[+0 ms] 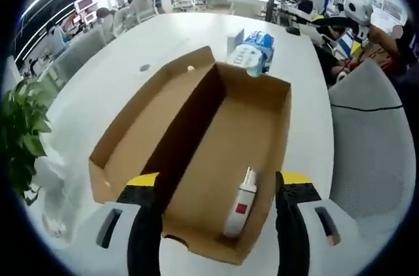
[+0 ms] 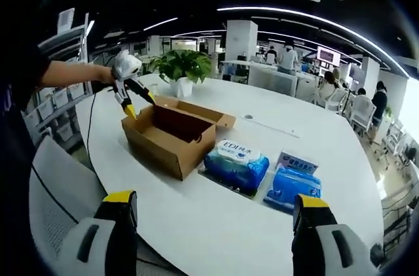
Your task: Operate the shoe box by opening the lid, removing the specified soft item, and placing it in the target area until the item is outside and the box remains undamaged.
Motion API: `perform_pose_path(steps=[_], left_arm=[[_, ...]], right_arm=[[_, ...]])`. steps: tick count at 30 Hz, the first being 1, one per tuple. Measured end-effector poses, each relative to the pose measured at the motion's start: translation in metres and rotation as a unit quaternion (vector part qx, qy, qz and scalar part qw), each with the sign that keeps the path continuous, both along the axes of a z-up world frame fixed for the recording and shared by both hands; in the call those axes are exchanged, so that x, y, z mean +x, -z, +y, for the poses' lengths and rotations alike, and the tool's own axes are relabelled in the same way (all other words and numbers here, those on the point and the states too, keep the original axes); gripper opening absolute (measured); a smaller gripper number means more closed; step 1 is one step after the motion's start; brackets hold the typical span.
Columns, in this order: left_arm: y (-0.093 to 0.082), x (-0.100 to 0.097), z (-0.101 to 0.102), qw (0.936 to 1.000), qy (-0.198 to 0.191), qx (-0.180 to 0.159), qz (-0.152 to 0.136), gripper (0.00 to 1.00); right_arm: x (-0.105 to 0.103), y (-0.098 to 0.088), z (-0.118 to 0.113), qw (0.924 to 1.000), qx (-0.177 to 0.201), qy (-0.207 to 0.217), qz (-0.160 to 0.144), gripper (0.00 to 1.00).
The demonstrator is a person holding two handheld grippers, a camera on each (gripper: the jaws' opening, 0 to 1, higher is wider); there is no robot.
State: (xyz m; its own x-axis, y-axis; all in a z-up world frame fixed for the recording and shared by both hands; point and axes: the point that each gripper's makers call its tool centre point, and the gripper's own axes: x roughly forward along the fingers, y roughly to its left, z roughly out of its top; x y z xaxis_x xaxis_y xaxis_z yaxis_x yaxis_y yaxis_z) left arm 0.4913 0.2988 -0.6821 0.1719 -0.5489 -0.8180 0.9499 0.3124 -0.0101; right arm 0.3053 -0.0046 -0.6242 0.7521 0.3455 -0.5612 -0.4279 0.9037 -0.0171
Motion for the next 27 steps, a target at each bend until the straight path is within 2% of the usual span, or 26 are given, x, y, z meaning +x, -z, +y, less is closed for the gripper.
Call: perform_pose_path(steps=[7, 13, 22, 27], left_arm=[[0.011, -0.001, -0.001, 0.9993, 0.021, 0.021, 0.022, 0.68], [0.025, -0.003, 0.0, 0.9975, 0.034, 0.046, 0.042, 0.62], [0.046, -0.005, 0.001, 0.9896, 0.08, 0.101, 0.064, 0.57], [0.056, -0.011, -0.003, 0.9847, 0.103, 0.118, 0.076, 0.56]], right_arm=[[-0.011, -0.003, 0.007, 0.9999, 0.014, 0.008, 0.001, 0.99], [-0.018, -0.006, 0.012, 0.9997, 0.021, 0.011, 0.002, 0.99], [-0.023, -0.001, 0.01, 0.9999, 0.002, 0.011, 0.006, 0.99], [-0.025, 0.003, 0.005, 0.9998, -0.009, 0.014, 0.01, 0.99]])
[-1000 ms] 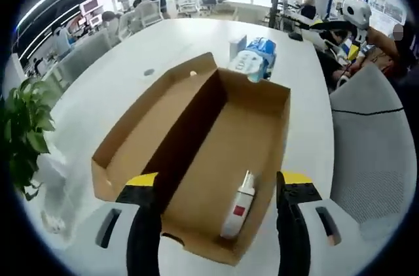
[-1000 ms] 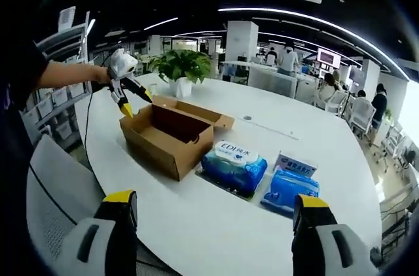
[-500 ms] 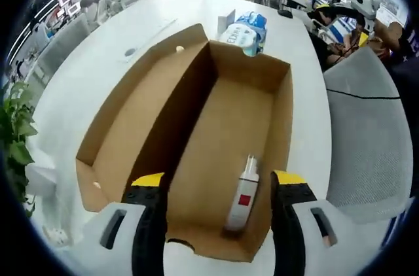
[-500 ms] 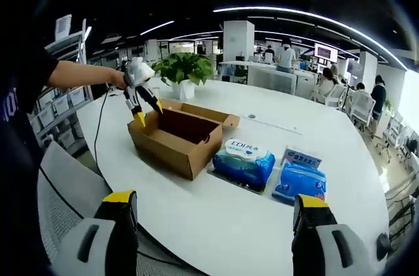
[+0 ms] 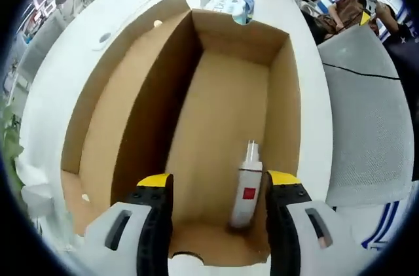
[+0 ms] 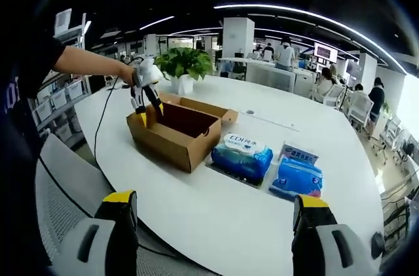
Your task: Operate the shoe box by opening the lid, removing the specified soft item, and placing it in the target area until the item is outside and the box remains undamaged.
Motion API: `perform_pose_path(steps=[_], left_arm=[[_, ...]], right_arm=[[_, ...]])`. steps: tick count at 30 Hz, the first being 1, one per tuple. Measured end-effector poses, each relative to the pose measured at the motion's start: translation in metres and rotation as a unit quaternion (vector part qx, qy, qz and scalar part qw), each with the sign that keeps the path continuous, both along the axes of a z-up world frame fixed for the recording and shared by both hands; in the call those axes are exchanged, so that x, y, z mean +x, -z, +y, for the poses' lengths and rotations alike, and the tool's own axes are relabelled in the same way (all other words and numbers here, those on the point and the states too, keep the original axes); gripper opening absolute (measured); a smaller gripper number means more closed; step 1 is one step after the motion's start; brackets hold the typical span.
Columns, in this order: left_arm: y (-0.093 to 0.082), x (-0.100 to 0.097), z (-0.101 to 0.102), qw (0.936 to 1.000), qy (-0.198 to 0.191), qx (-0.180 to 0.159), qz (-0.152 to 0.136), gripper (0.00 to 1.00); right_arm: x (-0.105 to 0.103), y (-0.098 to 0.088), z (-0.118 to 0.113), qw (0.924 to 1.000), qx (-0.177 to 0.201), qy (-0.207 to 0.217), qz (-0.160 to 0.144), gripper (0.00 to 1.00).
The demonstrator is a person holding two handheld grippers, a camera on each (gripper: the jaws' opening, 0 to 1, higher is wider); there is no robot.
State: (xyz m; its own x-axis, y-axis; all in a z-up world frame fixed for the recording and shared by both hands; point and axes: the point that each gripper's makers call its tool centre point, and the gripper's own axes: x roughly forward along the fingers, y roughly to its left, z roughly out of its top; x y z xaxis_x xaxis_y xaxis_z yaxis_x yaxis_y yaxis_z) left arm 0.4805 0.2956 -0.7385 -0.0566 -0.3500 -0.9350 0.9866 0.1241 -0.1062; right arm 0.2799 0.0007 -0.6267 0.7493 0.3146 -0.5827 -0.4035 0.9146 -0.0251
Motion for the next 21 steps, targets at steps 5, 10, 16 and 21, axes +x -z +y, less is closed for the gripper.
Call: perform_pose_path(steps=[5, 10, 16, 21], left_arm=[[0.009, -0.006, -0.002, 0.9995, 0.022, 0.018, 0.01, 0.54], [0.02, -0.009, -0.001, 0.9983, 0.039, 0.039, 0.016, 0.54], [0.027, -0.01, 0.001, 0.9964, 0.06, 0.059, 0.01, 0.54], [0.031, -0.014, 0.002, 0.9961, 0.06, 0.064, 0.01, 0.54]], right_arm=[[-0.004, 0.002, -0.003, 1.0, 0.003, 0.006, 0.004, 0.99], [-0.007, 0.002, -0.009, 0.9998, 0.007, 0.02, 0.004, 0.99], [-0.007, 0.003, -0.011, 0.9996, 0.01, 0.027, 0.005, 0.98], [-0.005, 0.005, -0.008, 0.9996, 0.013, 0.024, 0.007, 0.98]])
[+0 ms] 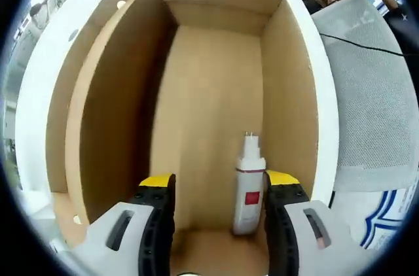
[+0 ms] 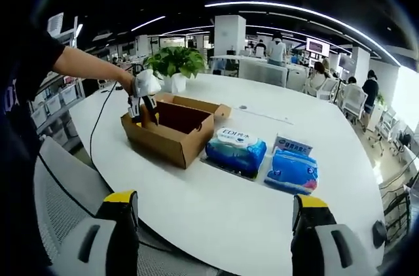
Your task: Operate the shoe box by opening the lid, removing the specified soft item, and placing it in the target area until the item is outside and the box remains undamaged.
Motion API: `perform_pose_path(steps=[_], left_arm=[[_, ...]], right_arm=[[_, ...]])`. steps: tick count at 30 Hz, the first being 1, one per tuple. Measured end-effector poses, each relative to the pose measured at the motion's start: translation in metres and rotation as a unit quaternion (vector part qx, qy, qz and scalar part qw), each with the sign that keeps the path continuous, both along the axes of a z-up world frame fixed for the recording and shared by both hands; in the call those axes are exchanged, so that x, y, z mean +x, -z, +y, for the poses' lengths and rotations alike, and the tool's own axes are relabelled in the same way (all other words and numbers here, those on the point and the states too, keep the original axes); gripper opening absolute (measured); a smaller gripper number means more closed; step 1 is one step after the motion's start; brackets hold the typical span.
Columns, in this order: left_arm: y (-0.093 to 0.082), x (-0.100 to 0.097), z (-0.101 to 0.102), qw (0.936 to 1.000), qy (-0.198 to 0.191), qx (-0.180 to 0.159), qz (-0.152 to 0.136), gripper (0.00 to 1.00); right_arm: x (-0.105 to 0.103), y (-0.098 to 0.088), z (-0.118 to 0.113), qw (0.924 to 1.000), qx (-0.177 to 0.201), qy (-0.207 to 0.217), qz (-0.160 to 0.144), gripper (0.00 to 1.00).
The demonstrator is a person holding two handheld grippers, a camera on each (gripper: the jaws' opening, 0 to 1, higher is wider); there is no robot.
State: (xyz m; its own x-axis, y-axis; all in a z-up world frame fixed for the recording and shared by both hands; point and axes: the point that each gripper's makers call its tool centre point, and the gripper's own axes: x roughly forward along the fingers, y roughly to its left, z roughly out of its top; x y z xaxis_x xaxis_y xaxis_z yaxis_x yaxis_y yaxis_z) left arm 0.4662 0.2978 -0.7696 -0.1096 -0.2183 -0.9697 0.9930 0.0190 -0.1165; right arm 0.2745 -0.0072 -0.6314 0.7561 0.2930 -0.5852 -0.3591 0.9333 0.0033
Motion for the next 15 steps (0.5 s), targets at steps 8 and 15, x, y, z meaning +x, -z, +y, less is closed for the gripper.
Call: perform_pose_path(steps=[8, 15], left_arm=[[0.007, -0.0068, 0.0013, 0.9999, 0.007, 0.002, -0.009, 0.48], [0.0096, -0.0092, 0.0044, 0.9998, 0.012, 0.007, -0.014, 0.43]], right_arm=[[0.0021, 0.0019, 0.0051, 1.0, 0.0, -0.008, 0.002, 0.98], [0.0038, 0.0015, 0.004, 1.0, 0.001, -0.005, -0.002, 0.97]])
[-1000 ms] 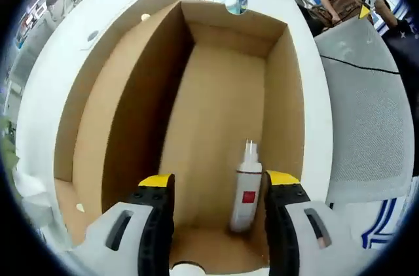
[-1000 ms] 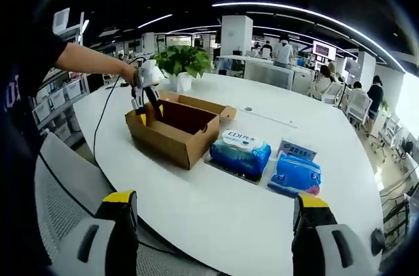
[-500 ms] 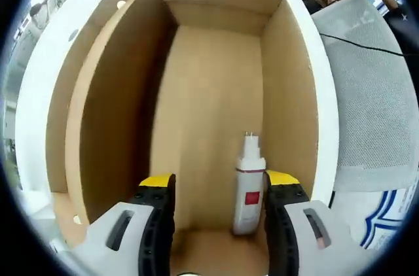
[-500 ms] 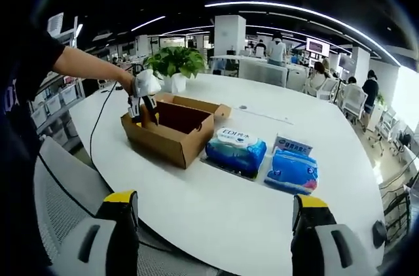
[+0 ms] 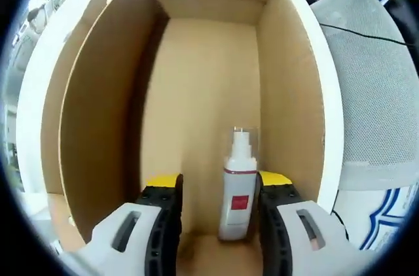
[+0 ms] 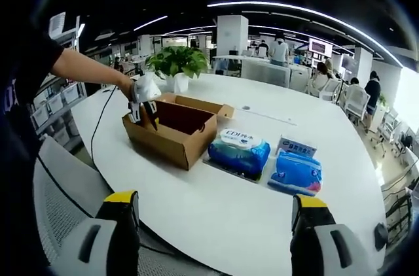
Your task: Operate the shoe box by opening the lid, removing the specified soft item, and placing it in the target area until the item is outside and the box remains undamaged.
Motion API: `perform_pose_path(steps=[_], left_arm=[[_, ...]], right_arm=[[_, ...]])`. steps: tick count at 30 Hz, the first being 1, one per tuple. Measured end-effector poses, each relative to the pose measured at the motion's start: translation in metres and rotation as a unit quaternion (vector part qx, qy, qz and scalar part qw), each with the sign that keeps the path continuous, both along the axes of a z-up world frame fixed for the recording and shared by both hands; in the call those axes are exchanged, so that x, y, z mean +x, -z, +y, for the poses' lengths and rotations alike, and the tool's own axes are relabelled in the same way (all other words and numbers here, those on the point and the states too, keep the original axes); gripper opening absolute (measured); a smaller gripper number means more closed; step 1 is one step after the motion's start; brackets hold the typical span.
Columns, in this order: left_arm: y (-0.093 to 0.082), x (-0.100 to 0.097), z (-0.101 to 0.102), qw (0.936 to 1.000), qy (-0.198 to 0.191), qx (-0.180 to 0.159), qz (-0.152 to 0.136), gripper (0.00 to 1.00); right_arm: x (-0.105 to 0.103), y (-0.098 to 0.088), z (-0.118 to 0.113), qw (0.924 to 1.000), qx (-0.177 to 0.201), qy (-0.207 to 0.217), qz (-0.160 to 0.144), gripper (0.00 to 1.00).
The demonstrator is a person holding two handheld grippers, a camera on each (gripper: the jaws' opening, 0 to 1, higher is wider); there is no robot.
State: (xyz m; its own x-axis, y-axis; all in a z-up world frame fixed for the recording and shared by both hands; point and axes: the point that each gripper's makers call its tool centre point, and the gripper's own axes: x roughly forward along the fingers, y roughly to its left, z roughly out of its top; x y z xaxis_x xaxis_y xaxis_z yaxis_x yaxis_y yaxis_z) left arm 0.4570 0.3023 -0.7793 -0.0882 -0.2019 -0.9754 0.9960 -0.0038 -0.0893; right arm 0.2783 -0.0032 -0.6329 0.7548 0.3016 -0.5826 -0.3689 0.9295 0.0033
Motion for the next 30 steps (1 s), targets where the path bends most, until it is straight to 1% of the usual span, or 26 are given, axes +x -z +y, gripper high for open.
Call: perform_pose_path(steps=[5, 7, 11, 12, 16, 19, 30], left_arm=[[0.0, -0.003, 0.004, 1.0, 0.0, 0.006, 0.006, 0.37], [0.002, -0.004, 0.008, 0.9998, 0.013, 0.013, 0.005, 0.35], [0.007, -0.007, 0.017, 0.999, 0.034, 0.03, 0.005, 0.26], [0.007, -0.009, 0.018, 0.9989, 0.032, 0.031, 0.009, 0.25], [0.006, -0.006, 0.017, 0.9993, 0.028, 0.025, 0.006, 0.24], [0.006, -0.006, 0.017, 0.9993, 0.031, 0.022, 0.002, 0.24], [0.005, -0.002, 0.019, 0.9996, 0.015, 0.024, -0.004, 0.22]], right_arm=[[0.0, 0.001, 0.001, 1.0, -0.001, -0.001, 0.001, 0.96], [0.001, 0.001, 0.001, 1.0, 0.0, -0.001, 0.0, 0.96], [0.002, -0.001, 0.001, 1.0, 0.0, 0.001, -0.003, 0.96], [0.003, -0.001, 0.001, 1.0, 0.001, 0.001, -0.003, 0.95], [0.003, -0.001, 0.0, 1.0, 0.0, 0.002, -0.003, 0.95], [0.003, -0.002, 0.001, 1.0, 0.001, 0.001, -0.004, 0.95], [0.003, -0.003, 0.003, 1.0, 0.008, 0.0, -0.005, 0.95]])
